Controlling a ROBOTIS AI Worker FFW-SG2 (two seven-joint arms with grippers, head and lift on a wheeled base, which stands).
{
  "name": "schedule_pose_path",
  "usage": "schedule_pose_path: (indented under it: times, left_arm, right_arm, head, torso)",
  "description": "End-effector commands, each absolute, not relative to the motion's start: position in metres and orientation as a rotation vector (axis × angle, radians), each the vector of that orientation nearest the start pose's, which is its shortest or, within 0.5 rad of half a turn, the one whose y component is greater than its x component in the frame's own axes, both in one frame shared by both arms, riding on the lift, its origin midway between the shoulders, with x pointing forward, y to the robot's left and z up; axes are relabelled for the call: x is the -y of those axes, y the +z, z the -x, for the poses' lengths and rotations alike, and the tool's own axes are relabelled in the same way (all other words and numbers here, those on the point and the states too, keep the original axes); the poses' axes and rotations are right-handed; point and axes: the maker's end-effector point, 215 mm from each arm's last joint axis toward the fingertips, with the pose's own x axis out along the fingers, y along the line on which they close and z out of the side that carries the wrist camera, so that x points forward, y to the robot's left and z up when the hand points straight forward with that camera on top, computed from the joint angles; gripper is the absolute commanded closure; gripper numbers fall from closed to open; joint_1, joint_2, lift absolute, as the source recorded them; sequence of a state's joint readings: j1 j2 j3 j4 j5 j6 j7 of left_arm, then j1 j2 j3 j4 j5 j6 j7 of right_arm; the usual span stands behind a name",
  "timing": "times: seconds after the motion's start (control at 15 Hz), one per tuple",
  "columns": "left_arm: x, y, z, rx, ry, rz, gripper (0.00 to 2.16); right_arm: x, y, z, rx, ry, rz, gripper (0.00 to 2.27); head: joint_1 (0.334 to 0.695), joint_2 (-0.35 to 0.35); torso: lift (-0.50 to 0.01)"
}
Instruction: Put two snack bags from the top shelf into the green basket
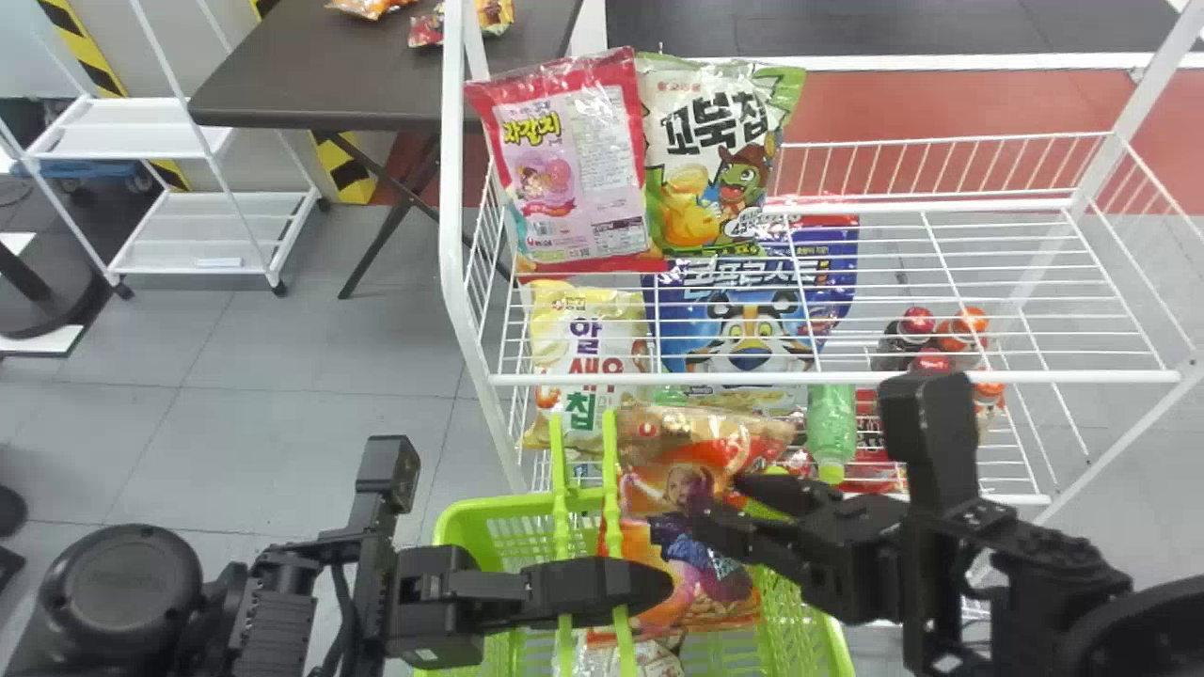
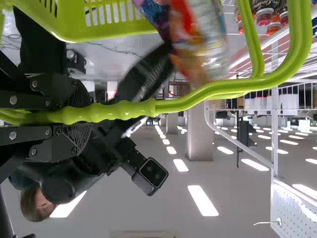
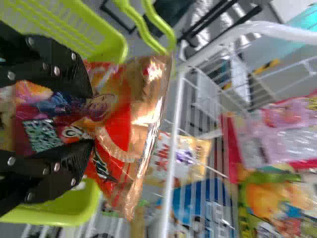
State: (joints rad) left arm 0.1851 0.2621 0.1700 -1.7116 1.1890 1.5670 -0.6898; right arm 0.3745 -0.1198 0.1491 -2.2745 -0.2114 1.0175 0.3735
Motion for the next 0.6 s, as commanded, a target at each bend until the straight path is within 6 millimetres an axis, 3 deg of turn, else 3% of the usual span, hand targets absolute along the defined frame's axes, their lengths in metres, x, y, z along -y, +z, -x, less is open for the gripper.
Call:
schedule_pose_path:
  times: [0.0,0.07,0.2,0.27,0.53]
  left_arm:
    - [-0.075,-0.382,-0.269,-1.103,-1.123,1.298,2.14]
    - [-0.076,-0.382,-0.269,-1.101,-1.121,1.3,2.14]
    - [-0.083,-0.381,-0.263,-1.075,-1.101,1.328,2.14]
    - [-0.083,-0.38,-0.263,-1.074,-1.103,1.327,2.14]
    - [-0.084,-0.381,-0.263,-1.075,-1.1,1.325,2.14]
  right_arm:
    - [0.061,-0.421,-0.361,-0.689,0.664,-0.269,0.06]
    - [0.061,-0.417,-0.359,-0.678,0.681,-0.296,0.06]
    - [0.07,-0.384,-0.382,-0.51,0.66,-0.294,0.07]
    - [0.086,-0.368,-0.393,-0.423,0.626,-0.287,0.07]
    - [0.136,-0.349,-0.407,-0.222,0.497,-0.27,0.08]
  head:
    - [0.695,0.039]
    - [0.695,0.035]
    - [0.695,0.035]
    - [0.695,0.035]
    - [0.695,-0.022]
  torso:
    - [-0.001]
    - [-0.001]
    - [-0.001]
    - [-0.001]
    - [-0.001]
